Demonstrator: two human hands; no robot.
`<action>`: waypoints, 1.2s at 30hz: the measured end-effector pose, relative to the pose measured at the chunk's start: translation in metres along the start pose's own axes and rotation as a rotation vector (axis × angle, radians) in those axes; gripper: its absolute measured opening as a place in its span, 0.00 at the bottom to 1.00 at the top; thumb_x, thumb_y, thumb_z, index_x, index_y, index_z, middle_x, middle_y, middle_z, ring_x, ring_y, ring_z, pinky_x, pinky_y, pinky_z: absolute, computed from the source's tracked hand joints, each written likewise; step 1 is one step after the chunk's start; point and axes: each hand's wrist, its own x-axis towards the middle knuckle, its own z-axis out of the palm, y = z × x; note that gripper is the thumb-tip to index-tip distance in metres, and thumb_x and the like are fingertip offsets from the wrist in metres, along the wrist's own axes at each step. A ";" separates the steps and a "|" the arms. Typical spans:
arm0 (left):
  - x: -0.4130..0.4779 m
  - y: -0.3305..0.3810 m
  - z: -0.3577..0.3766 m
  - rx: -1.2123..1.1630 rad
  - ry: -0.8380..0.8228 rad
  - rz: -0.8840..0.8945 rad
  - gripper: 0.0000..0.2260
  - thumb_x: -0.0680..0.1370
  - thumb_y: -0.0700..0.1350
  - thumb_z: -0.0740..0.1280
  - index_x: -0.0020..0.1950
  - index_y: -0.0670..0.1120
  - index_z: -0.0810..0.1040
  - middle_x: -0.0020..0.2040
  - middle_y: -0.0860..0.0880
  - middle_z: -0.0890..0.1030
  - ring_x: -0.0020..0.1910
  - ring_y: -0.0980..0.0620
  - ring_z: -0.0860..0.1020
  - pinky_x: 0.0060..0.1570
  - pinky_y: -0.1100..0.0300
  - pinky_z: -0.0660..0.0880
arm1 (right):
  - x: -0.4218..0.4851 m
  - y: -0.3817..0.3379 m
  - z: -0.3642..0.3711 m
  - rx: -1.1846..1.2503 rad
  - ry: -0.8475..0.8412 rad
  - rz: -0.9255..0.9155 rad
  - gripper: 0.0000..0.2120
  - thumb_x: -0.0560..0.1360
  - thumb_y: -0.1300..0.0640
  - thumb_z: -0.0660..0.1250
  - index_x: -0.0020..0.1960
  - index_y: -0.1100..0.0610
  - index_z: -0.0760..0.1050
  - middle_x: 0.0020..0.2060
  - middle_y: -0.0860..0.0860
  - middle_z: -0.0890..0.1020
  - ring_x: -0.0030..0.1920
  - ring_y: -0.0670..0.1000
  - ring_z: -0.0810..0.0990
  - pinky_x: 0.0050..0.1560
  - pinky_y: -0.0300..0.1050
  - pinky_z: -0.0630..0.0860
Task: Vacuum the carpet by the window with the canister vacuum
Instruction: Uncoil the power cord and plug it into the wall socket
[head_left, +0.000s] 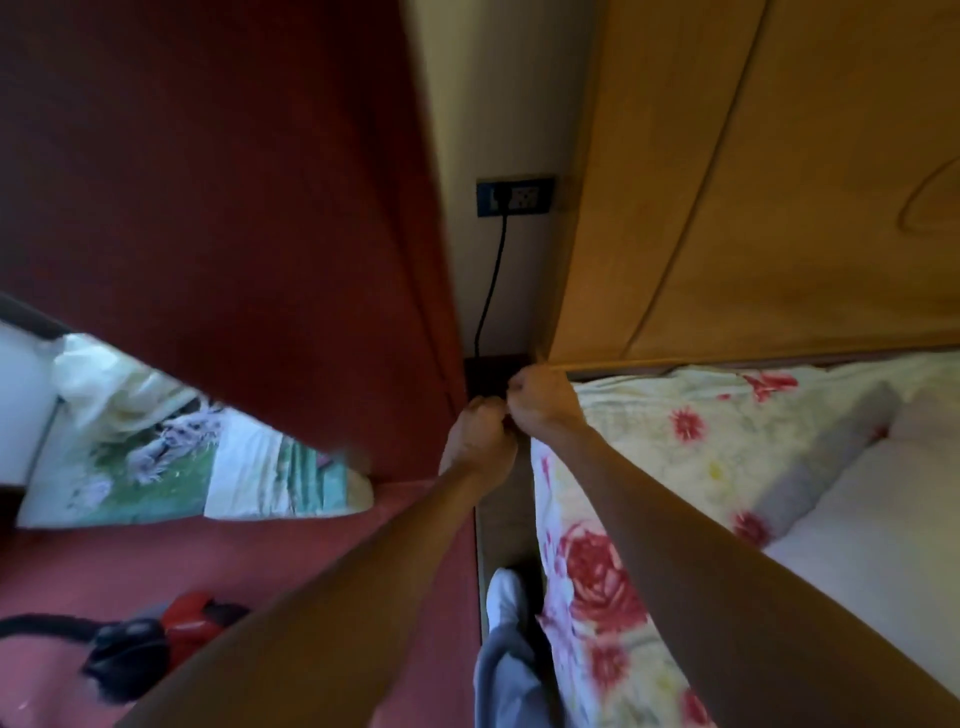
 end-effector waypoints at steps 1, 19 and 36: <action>-0.014 -0.010 -0.006 0.008 -0.024 0.020 0.15 0.78 0.35 0.59 0.60 0.40 0.79 0.60 0.41 0.79 0.59 0.41 0.78 0.57 0.53 0.75 | -0.016 0.004 0.003 -0.063 -0.005 -0.008 0.13 0.75 0.58 0.62 0.54 0.61 0.81 0.52 0.61 0.83 0.55 0.62 0.81 0.52 0.49 0.77; -0.398 -0.214 -0.225 0.310 0.005 -0.252 0.09 0.78 0.40 0.60 0.47 0.40 0.79 0.48 0.40 0.82 0.44 0.41 0.80 0.43 0.51 0.77 | -0.318 -0.153 0.078 -0.697 -0.201 -0.566 0.16 0.82 0.52 0.54 0.47 0.60 0.77 0.52 0.60 0.81 0.52 0.61 0.79 0.49 0.50 0.73; -0.607 -0.268 -0.239 0.046 0.258 -0.764 0.12 0.79 0.48 0.62 0.47 0.44 0.81 0.46 0.43 0.83 0.46 0.43 0.80 0.46 0.51 0.78 | -0.408 -0.294 0.180 -0.958 -0.504 -1.212 0.17 0.81 0.50 0.55 0.37 0.58 0.66 0.49 0.62 0.81 0.50 0.60 0.80 0.42 0.45 0.66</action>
